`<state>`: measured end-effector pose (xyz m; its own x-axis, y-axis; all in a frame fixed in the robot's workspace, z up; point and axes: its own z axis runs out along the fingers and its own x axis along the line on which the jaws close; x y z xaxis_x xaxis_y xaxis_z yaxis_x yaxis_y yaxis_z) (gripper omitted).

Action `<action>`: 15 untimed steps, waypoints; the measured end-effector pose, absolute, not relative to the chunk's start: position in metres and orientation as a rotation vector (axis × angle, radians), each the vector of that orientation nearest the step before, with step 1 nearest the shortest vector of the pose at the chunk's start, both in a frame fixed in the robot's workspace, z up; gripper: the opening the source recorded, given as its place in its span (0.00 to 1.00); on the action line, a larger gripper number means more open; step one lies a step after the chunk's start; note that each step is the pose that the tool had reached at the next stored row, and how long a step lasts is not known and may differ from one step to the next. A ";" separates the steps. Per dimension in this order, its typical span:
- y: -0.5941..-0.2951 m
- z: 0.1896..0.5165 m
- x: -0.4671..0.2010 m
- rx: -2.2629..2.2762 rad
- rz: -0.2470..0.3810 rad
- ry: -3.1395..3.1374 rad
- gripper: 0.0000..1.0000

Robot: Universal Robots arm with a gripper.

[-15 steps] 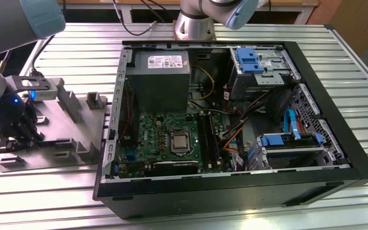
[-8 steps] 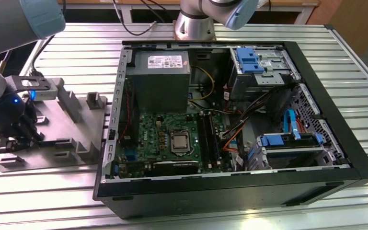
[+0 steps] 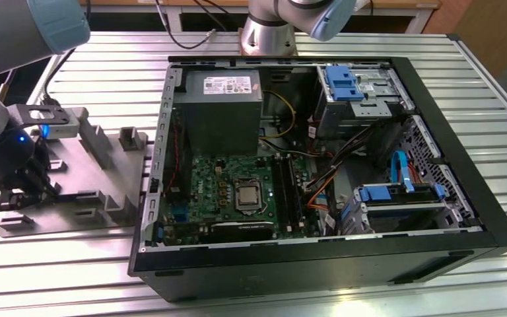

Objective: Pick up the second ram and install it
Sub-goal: 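Pick up the second ram and move it above second insertion slot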

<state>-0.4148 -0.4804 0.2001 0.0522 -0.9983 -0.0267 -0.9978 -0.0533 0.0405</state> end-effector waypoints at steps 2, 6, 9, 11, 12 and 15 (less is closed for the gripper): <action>-0.480 0.200 -0.415 2.271 -0.074 -2.154 0.15; -0.480 0.200 -0.415 2.271 -0.074 -2.154 0.11; -0.480 0.200 -0.415 2.271 -0.074 -2.154 0.11; -0.481 0.200 -0.415 2.248 -0.074 -2.179 0.11; -0.481 0.200 -0.415 2.228 -0.074 -2.199 0.11; -0.480 0.199 -0.415 2.172 -0.075 -2.255 0.11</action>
